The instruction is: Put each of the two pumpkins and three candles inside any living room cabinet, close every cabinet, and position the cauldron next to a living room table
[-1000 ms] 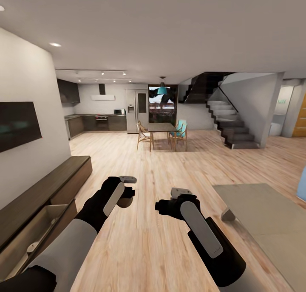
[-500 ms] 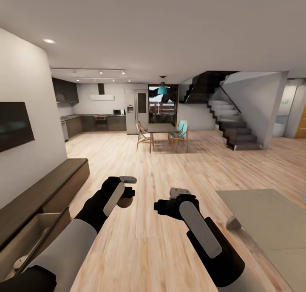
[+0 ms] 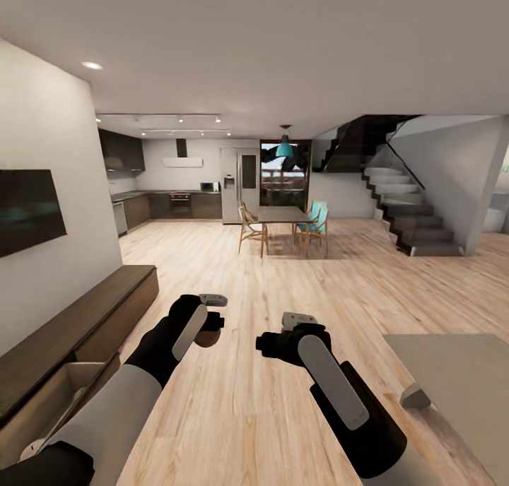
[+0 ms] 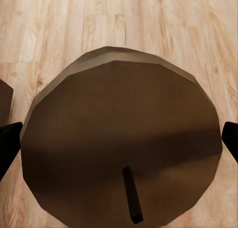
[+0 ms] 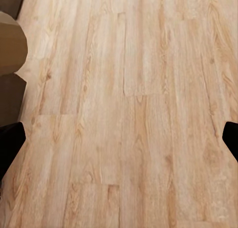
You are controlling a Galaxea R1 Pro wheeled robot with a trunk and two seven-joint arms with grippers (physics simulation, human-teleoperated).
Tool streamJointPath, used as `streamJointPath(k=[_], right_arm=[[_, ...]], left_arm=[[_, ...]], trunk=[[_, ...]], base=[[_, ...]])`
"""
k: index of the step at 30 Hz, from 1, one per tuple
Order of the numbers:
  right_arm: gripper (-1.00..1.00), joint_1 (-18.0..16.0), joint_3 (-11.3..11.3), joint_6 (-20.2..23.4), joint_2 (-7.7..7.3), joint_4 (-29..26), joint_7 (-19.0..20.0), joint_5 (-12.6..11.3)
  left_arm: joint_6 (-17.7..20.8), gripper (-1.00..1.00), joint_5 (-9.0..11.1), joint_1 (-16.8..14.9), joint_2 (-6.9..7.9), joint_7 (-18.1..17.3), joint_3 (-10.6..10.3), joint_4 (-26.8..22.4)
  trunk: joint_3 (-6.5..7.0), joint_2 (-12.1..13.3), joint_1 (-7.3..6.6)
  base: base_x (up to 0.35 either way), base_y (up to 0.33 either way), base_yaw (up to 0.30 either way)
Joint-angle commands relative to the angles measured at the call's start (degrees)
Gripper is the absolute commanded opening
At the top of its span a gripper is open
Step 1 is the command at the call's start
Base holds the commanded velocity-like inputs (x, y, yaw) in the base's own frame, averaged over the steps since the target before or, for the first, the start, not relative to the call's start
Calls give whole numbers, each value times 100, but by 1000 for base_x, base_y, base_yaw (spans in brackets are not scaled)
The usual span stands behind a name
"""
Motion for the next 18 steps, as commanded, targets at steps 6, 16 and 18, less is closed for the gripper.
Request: streamJointPath(k=[6, 16, 18], right_arm=[[100, -5, 0, 39, 0, -6, -52, -47], [100, -5, -1, 39, 0, -6, -49, -47], [100, -5, -2, 39, 0, -6, -49, -47]], left_arm=[[9, -100, 36, -5, 1, 68, -19, -5], [8, -100, 32, -5, -2, 74, -21, 1], [8, -100, 31, -5, -4, 74, -21, 2]], trunk=[[-5, -5, 5], [-5, -5, 5], [-5, -5, 5]], base=[[338, 0, 95], [338, 0, 9], [338, 0, 1]])
